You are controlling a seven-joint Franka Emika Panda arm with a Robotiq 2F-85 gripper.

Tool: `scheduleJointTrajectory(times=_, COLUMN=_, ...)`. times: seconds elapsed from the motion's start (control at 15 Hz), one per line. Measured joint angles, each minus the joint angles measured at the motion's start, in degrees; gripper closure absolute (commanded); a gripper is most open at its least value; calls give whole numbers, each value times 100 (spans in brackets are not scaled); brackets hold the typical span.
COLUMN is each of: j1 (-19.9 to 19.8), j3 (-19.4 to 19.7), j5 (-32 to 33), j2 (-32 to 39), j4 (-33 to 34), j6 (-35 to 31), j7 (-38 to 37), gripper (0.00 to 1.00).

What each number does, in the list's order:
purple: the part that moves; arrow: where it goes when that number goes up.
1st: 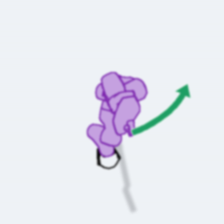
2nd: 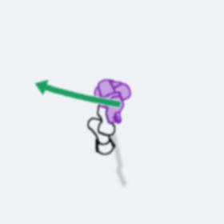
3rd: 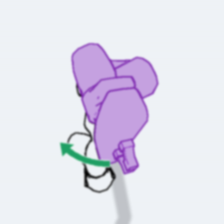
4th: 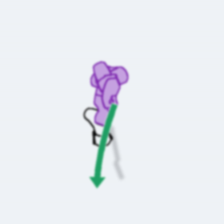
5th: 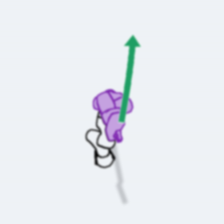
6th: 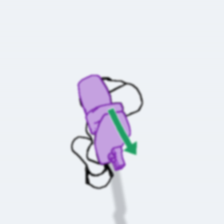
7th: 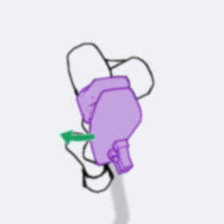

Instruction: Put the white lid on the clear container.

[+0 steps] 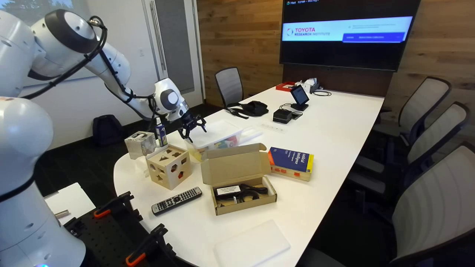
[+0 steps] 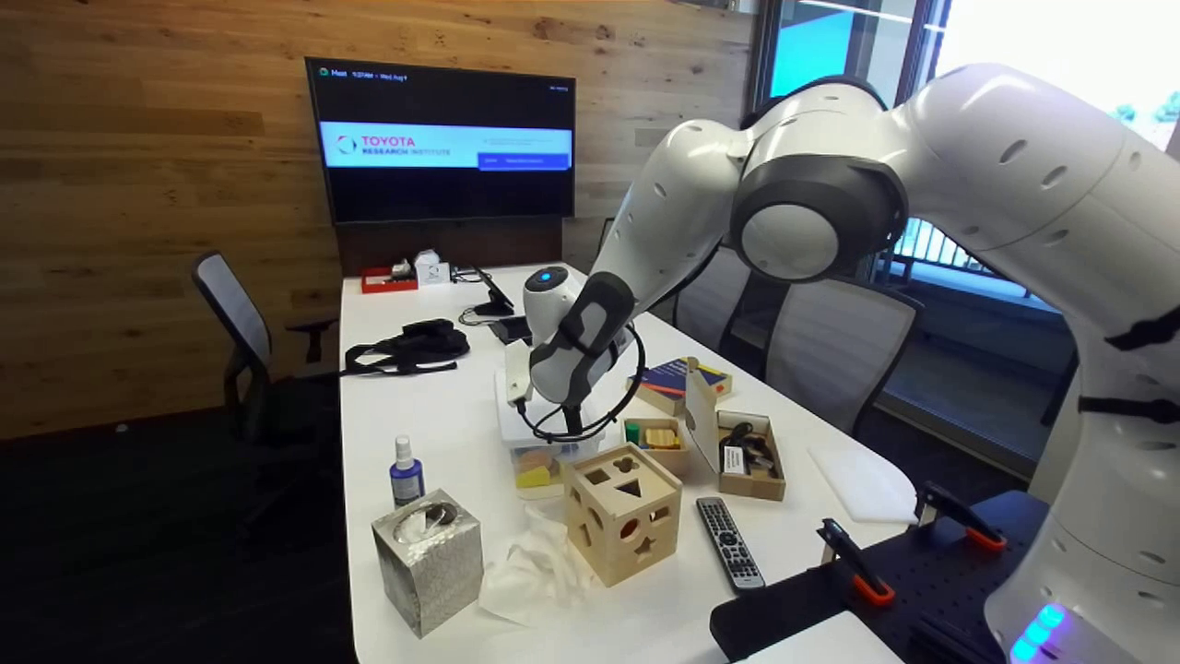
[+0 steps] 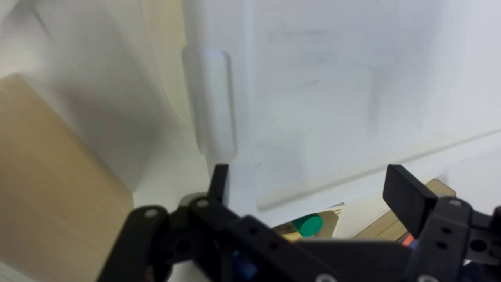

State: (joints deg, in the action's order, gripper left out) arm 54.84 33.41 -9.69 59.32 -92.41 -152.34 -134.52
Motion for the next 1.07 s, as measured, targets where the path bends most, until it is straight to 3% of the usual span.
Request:
scheduleJointTrajectory(times=0.33, j1=-1102, j3=-997, j5=643, j2=21, j4=992, j6=1104, j7=-83, gripper=0)
scheduleJointTrajectory(times=0.53, j1=-1569, j3=-1495, j5=949, j2=115, j4=1391, j6=1406, j7=-155, gripper=0)
scheduleJointTrajectory(times=0.8, j1=-1941, j3=-1957, j5=1186, j2=360, j4=1776, j6=1437, j7=-211, gripper=0)
scheduleJointTrajectory(times=1.07, j1=-2118, j3=-2173, j5=1382, j2=550, j4=2079, j6=1443, j7=-210, gripper=0)
